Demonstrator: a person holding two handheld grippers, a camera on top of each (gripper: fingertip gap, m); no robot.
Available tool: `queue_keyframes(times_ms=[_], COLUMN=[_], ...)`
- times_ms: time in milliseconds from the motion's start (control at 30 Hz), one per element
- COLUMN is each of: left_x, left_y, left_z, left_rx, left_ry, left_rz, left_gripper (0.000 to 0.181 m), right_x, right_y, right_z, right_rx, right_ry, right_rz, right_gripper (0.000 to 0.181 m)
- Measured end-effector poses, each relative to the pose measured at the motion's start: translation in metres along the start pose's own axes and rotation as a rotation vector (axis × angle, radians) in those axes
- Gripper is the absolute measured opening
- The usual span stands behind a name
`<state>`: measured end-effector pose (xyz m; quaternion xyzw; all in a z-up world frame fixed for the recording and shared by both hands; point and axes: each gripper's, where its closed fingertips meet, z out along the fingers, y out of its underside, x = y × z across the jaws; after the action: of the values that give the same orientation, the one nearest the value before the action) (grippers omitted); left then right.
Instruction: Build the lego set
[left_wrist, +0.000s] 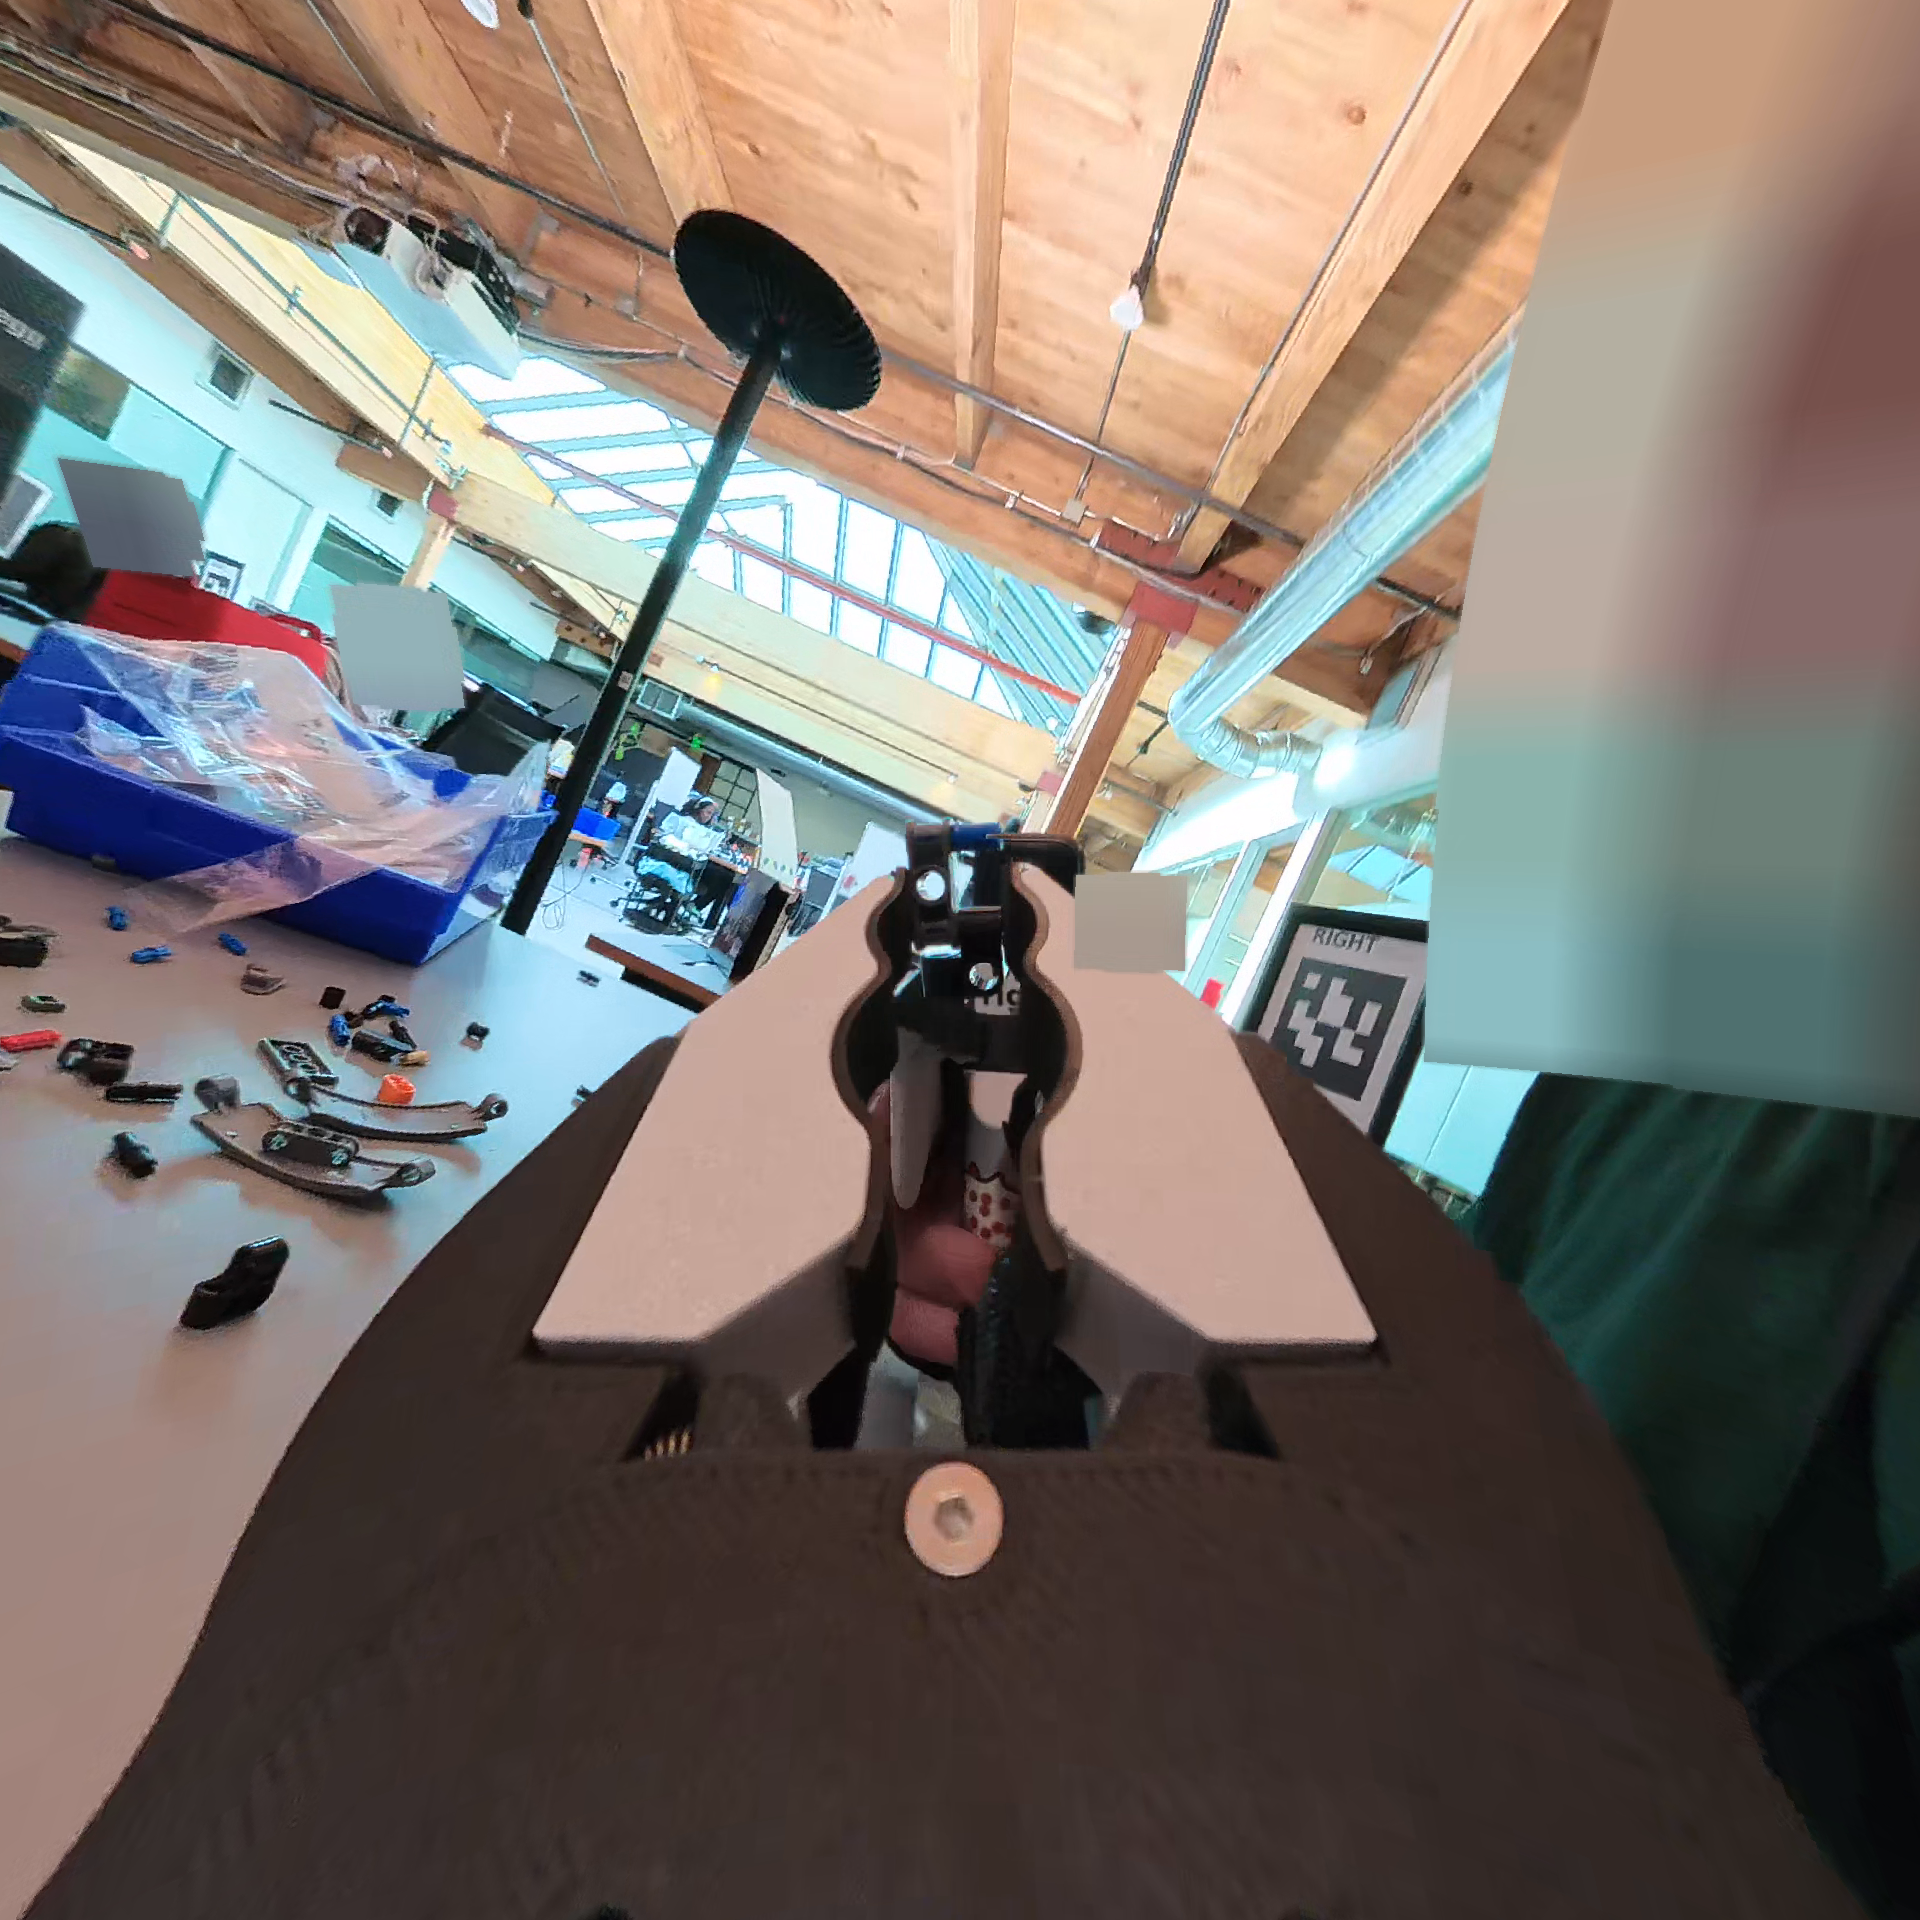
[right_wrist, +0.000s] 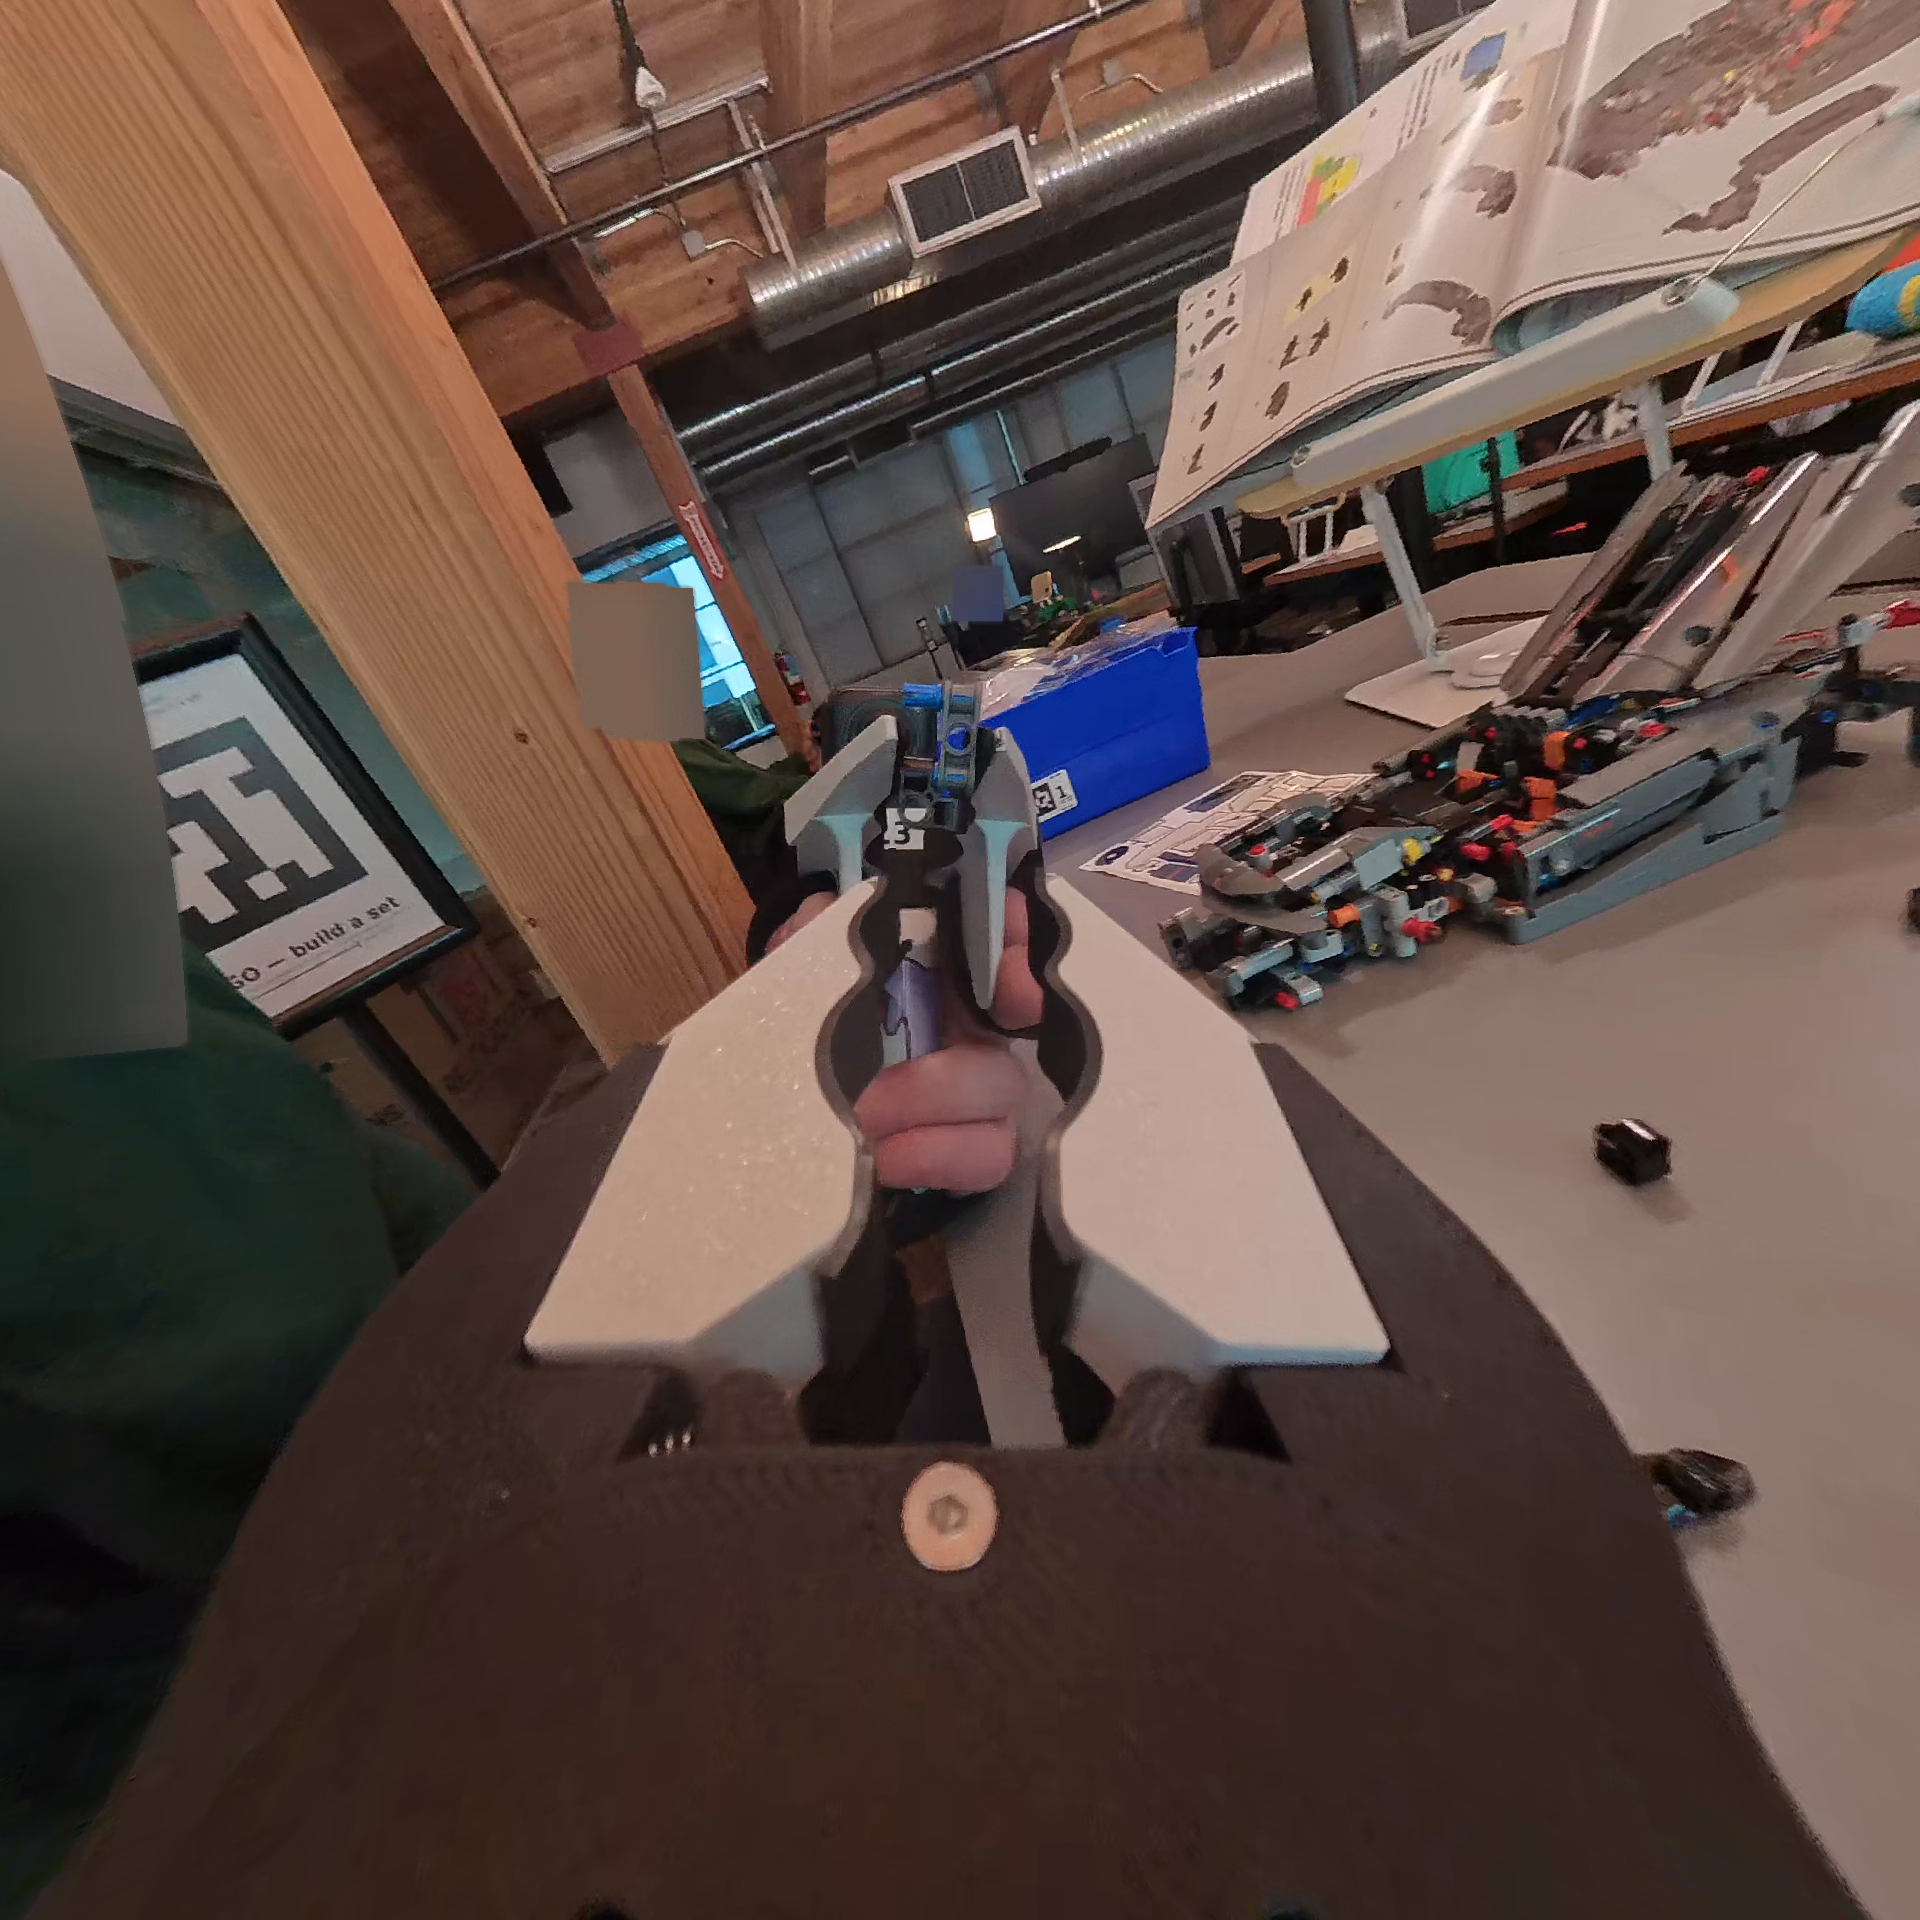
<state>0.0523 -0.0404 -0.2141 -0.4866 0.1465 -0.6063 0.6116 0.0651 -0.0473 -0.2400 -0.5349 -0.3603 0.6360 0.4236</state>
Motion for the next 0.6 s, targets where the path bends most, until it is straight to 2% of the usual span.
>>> queue_keyframes(times_ms=[167,433,600], left_x=[-0.001,-0.02,-0.027], left_y=[-0.001,-0.014,-0.021], left_z=[-0.003,-0.027,-0.036], left_rx=[-0.025,-0.146,-0.121], left_ry=[-0.013,-0.17,-0.173], left_rz=[0.042,0.274,0.262], left_gripper=[0.013,0.014,0.014], right_x=[0.016,0.064,0.093], right_y=[-0.006,-0.018,-0.012], right_z=[-0.011,-0.044,-0.059], right_rx=[-0.051,-0.137,-0.166], right_ry=[0.098,0.323,0.419], right_rz=[-0.106,-0.295,-0.308], right_gripper=[0.022,0.02,0.022])
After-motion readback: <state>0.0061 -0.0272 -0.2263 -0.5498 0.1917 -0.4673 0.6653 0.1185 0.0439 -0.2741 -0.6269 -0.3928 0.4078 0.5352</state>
